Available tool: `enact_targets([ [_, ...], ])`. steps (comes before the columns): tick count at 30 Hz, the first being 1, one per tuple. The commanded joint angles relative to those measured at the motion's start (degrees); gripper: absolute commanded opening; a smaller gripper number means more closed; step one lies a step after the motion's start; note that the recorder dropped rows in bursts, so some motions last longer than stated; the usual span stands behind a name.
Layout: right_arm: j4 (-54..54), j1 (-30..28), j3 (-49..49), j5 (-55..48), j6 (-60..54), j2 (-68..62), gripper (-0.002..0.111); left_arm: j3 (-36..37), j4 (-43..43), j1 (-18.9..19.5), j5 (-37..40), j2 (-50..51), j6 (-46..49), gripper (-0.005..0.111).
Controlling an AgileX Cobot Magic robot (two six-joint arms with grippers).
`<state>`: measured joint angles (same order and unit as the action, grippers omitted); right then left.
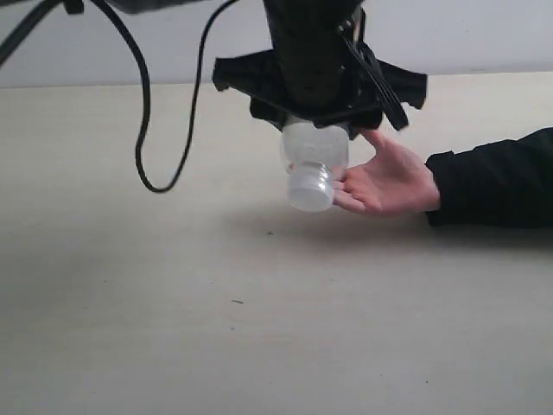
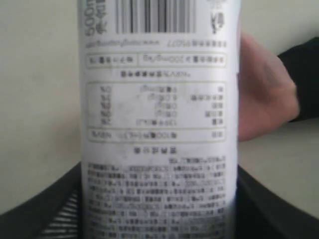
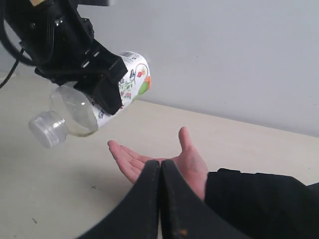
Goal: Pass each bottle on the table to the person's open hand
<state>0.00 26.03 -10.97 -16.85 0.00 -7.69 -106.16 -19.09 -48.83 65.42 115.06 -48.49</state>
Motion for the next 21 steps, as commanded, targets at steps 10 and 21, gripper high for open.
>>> enact_targets([
  [10,0.4,-0.1,0.2,0.3,0.0,0.2,0.000,5.7,-0.2,-4.8,-21.4,5.7,-18.1,0.000],
  [21,0.4,-0.1,0.2,0.3,0.0,0.2,0.000,5.7,-2.4,-3.0,-22.5,8.7,-19.4,0.000],
])
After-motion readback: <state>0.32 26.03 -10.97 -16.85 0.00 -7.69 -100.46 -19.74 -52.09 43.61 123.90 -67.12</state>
